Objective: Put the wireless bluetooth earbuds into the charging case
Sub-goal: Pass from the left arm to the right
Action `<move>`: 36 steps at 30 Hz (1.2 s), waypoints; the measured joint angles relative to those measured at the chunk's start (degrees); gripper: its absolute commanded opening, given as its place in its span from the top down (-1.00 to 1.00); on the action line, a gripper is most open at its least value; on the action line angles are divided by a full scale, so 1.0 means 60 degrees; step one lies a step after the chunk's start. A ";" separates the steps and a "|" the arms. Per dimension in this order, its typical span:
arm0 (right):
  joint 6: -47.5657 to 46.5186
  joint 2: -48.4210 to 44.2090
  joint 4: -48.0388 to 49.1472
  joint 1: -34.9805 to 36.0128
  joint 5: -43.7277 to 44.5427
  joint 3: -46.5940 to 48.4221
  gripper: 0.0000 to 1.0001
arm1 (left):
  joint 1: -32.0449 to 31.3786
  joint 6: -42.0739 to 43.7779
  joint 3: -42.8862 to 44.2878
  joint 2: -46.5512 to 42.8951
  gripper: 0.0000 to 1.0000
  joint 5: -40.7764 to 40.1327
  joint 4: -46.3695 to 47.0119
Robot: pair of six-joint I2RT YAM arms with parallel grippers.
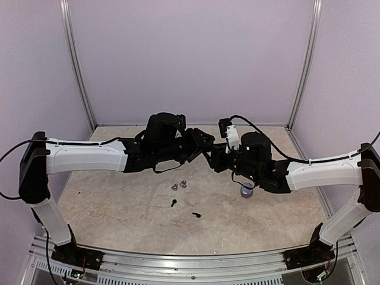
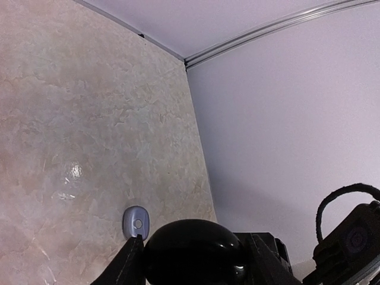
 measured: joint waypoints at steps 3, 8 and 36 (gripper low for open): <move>-0.0062 0.0000 0.0073 0.0025 0.0007 0.0000 0.33 | 0.0000 -0.0058 -0.0029 0.0000 0.12 -0.0022 0.0106; -0.0255 -0.0007 0.0171 0.0051 -0.0098 -0.0007 0.52 | -0.0004 -0.0051 -0.0066 0.0000 -0.30 -0.0040 0.0244; -0.2408 -0.3810 -0.0718 -0.0113 -0.4546 -0.1304 0.60 | 0.0262 0.6754 -0.3588 -0.4411 -0.52 0.4248 0.1905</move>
